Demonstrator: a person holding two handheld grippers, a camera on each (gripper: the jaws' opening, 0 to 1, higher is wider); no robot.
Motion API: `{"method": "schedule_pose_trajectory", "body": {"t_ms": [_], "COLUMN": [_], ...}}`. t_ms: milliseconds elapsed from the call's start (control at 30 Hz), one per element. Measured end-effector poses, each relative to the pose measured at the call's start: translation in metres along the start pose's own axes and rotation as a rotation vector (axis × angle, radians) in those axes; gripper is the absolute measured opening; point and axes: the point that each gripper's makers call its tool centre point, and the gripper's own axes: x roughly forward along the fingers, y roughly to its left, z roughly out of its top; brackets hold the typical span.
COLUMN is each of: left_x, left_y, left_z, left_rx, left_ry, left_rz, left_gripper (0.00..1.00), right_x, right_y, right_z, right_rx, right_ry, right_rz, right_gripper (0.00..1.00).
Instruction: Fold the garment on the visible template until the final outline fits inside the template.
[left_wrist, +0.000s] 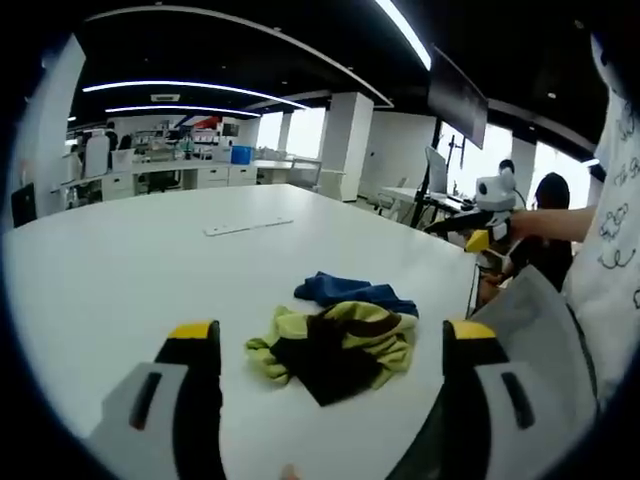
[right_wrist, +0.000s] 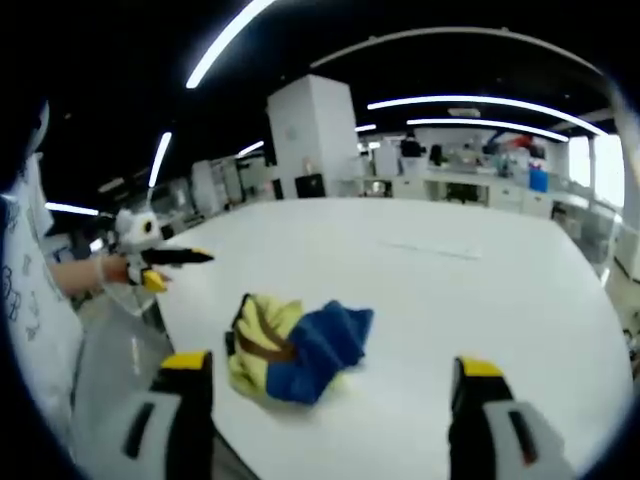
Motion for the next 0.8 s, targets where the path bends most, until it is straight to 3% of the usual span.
{"method": "schedule_pose_trajectory", "body": {"t_ms": [300, 800], "left_x": [0.0, 0.001], "left_y": [-0.001, -0.007], "left_z": [-0.007, 0.001], "left_rx": [-0.008, -0.005], "left_ry": [0.014, -0.005], "left_rz": [0.007, 0.002], "left_gripper": [0.89, 0.87], "right_x": [0.002, 0.007], "right_y": [0.0, 0.006], "right_z": [-0.004, -0.011], "right_rx": [0.006, 0.02], "right_ry": [0.005, 0.017], "right_rz": [0.006, 0.017], "right_gripper": [1.0, 1.0]}}
